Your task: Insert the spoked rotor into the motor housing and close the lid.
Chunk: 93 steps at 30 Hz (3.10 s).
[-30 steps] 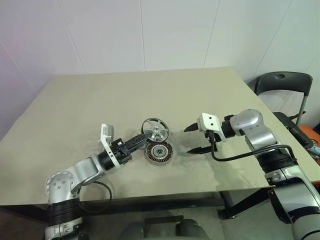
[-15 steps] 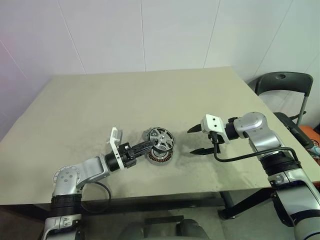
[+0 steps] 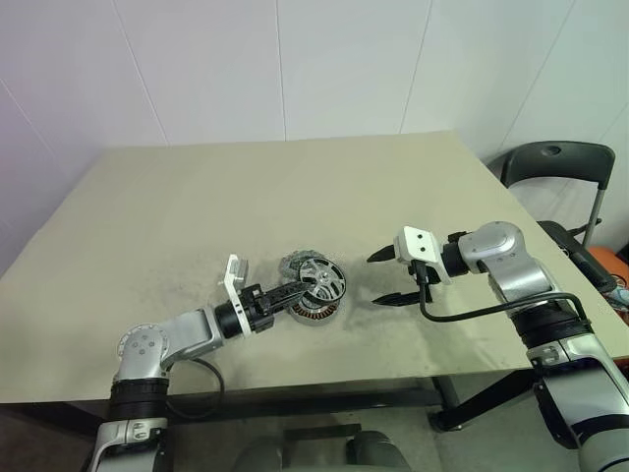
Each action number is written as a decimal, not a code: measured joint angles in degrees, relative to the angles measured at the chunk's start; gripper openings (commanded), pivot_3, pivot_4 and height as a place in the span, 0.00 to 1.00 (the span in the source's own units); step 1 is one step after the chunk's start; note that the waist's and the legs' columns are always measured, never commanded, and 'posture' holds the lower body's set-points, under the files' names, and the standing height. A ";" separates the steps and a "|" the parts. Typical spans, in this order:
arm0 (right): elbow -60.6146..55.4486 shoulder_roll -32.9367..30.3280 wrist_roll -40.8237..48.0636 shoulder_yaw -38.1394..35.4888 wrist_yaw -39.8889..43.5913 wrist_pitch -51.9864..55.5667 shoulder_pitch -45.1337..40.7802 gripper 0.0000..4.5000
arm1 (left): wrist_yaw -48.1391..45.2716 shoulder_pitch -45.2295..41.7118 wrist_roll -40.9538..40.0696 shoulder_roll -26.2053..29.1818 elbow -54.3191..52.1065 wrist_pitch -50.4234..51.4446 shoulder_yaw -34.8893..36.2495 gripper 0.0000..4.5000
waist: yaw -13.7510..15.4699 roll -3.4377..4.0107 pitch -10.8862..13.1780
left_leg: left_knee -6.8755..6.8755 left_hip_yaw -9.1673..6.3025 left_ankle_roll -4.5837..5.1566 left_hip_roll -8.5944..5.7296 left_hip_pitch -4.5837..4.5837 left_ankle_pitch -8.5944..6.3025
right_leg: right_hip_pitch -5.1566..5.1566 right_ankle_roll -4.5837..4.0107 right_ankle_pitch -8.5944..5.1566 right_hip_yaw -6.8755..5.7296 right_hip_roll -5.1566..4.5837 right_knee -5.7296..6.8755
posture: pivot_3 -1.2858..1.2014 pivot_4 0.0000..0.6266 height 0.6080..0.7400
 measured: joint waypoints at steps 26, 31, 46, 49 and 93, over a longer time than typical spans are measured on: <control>-0.82 0.00 1.90 -0.22 0.87 2.76 0.20 1.00 | -1.16 0.01 4.12 -0.12 1.61 0.55 1.71 0.08 | 0.02 0.00 0.00 | 0.01 0.00 0.00 0.00 0.00 0.00 | 0.01 0.07 0.04 0.00 -0.01 0.00 | 0.52 0.00 1.00; -1.52 0.00 3.49 -0.79 1.06 4.99 0.21 1.00 | -1.45 0.01 4.84 -0.12 1.73 0.56 1.75 0.08 | 0.00 0.00 0.00 | 0.01 0.00 0.00 0.00 0.00 0.00 | 0.01 0.07 0.04 0.00 0.00 0.01 | 0.52 0.00 1.00; -2.61 -0.01 4.50 -0.81 1.25 6.48 0.20 1.00 | -3.12 -0.28 6.62 0.16 2.77 0.94 2.02 0.67 | 0.01 0.00 0.00 | 0.02 0.00 0.00 0.00 0.00 0.00 | 0.01 0.07 0.05 0.00 0.00 0.01 | 0.52 0.00 1.00; -2.61 -0.01 4.50 -0.81 1.25 6.46 0.20 1.00 | -3.15 -0.57 6.68 1.21 2.52 1.52 2.02 0.81 | -0.03 0.00 0.00 | 0.02 0.00 0.00 0.00 0.01 0.00 | 0.00 0.07 0.05 0.00 0.00 0.02 | 0.52 0.00 1.00; -0.93 17.63 3.42 2.68 -8.99 7.27 -0.15 0.00 | -38.54 15.31 58.48 23.55 -20.54 -52.14 -3.33 0.81 | -0.20 0.06 0.00 | -0.05 0.10 0.02 0.06 0.02 -0.01 | -0.07 0.02 0.03 0.06 0.02 0.06 | 0.52 0.00 1.00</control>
